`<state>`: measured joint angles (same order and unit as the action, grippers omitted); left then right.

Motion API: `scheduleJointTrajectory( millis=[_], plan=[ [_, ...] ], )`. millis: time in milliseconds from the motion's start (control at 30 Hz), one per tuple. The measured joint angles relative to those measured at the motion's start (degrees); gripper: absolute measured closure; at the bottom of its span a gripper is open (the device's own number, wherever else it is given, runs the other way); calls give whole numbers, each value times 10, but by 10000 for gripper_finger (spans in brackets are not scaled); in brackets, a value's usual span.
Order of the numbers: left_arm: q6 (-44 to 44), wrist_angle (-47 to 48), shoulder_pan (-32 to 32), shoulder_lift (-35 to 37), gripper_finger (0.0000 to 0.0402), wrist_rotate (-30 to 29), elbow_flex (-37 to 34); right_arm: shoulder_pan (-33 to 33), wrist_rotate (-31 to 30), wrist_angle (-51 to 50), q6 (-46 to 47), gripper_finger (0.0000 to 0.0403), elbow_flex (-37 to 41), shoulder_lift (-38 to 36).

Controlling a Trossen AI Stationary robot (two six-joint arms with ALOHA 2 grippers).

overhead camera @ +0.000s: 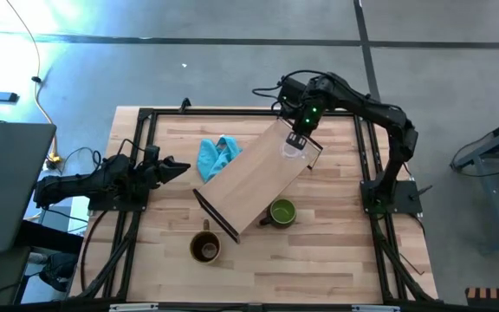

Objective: Stack small to large cups/mugs on shelf
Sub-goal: Put the transparent mug on the shelf

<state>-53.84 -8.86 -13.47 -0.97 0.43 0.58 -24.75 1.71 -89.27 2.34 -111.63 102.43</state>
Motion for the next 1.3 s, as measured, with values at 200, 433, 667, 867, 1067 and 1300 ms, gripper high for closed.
scheduleJointTrajectory(
  millis=[200,433,667,867,1067,1300],
  plan=[
    [0,0,0,0,202,0,0,0,0,1,2,403,0,0],
    [0,0,0,0,202,0,0,0,4,7,2,403,0,12],
    [0,0,0,0,202,2,0,0,4,0,-3,403,-3,28],
    [0,0,0,0,202,5,0,-3,2,-3,-2,403,-29,32],
    [0,0,0,0,202,5,0,-8,0,-7,2,403,-38,31],
    [0,0,0,0,202,6,0,-7,4,-7,4,403,-38,41]
  ],
)
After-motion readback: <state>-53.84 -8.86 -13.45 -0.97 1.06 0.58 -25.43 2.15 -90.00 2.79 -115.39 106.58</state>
